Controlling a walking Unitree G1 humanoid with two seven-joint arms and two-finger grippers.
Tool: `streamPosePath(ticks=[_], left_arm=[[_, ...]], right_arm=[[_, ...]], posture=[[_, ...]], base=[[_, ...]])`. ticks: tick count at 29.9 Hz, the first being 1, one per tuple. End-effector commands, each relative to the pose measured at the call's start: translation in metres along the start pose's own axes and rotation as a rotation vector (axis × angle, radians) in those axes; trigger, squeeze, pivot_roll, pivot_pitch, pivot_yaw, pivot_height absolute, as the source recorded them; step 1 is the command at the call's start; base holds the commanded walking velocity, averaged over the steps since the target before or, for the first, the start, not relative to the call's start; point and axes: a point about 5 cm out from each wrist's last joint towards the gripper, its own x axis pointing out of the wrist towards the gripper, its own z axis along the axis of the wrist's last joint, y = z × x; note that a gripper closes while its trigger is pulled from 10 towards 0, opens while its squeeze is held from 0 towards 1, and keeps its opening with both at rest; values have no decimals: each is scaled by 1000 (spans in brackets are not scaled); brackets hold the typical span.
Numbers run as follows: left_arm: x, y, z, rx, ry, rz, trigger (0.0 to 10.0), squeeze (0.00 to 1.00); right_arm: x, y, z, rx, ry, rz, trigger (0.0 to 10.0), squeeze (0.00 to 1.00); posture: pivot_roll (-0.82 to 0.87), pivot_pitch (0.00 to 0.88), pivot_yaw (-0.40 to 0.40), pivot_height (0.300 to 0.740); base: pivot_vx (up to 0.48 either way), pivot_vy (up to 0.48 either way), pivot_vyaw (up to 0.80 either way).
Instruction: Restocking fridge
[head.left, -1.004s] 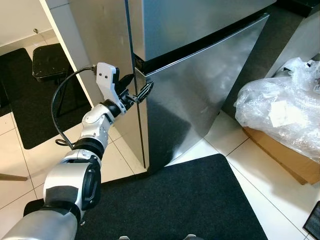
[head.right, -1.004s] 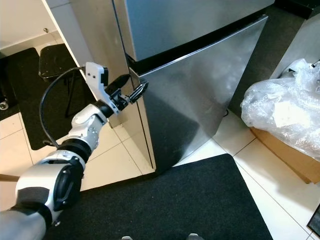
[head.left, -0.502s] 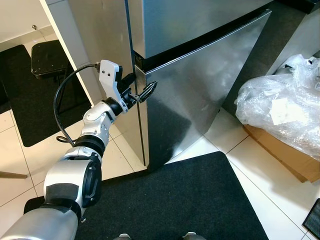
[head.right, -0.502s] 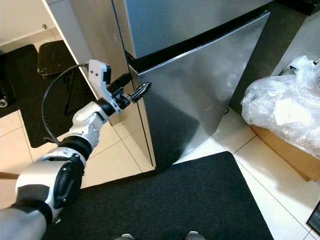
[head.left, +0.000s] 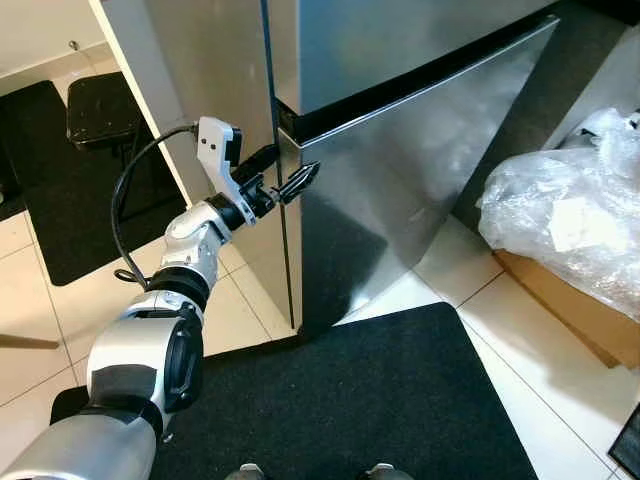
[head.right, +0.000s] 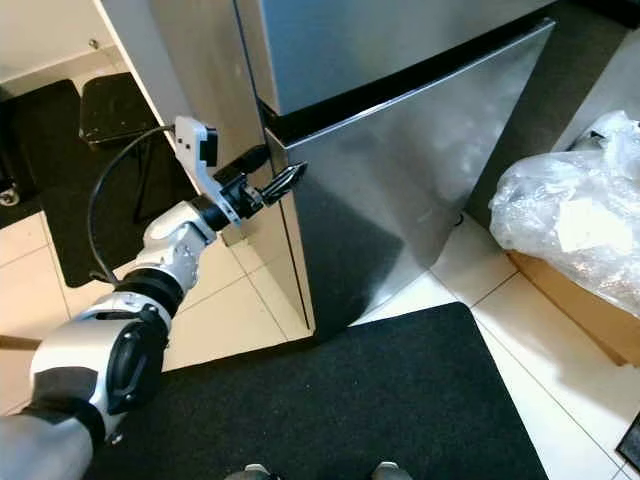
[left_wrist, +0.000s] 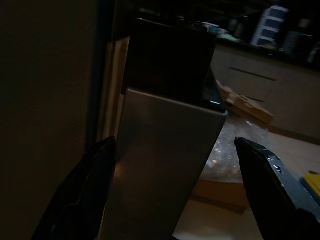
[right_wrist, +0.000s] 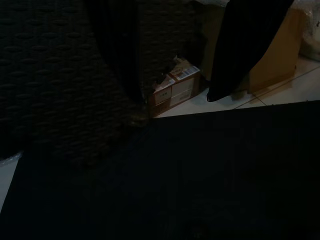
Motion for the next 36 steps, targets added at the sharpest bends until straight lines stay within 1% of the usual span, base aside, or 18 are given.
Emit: streamPosePath(ticks=[1, 5, 8, 12, 19, 33, 35, 36], left_arm=[[16, -26, -13, -27, 36, -209, 10000, 0], [19, -33, -16, -43, 26, -264, 10000, 0], [20, -35, -17, -51, 23, -284, 10000, 0], [21, -46, -25, -73, 26, -345, 10000, 0], [22, -54, -31, -96, 23, -393, 10000, 0], [25, -60, -33, -93, 22, -410, 10000, 0], [25, -65, -36, -118, 14, -438, 10000, 0], [24, -72, -41, -148, 9, -477, 10000, 0]], right_arm=[[-1, 1, -10, 8, 28, 3, 10000, 0], [-1, 1, -8, 8, 24, 3, 10000, 0], [-1, 1, -8, 9, 23, 2, 10000, 0], [-1, 1, -7, 12, 22, 2, 10000, 0], [0, 3, -7, 16, 21, 5, 10000, 0], [1, 4, -2, 15, 14, 6, 10000, 0], [1, 5, 1, 17, 9, 7, 10000, 0], [2, 6, 3, 17, 6, 8, 10000, 0]], posture=[[-123, 254, 50, 740], [-122, 249, 52, 740], [-121, 247, 53, 740], [-118, 248, 57, 740], [-116, 247, 60, 740], [-109, 234, 65, 740], [-104, 220, 69, 740], [-101, 216, 70, 740]], base=[[0, 0, 0], [0, 0, 0], [0, 0, 0], [0, 0, 0], [0, 0, 0], [0, 0, 0], [0, 0, 0], [0, 0, 0]])
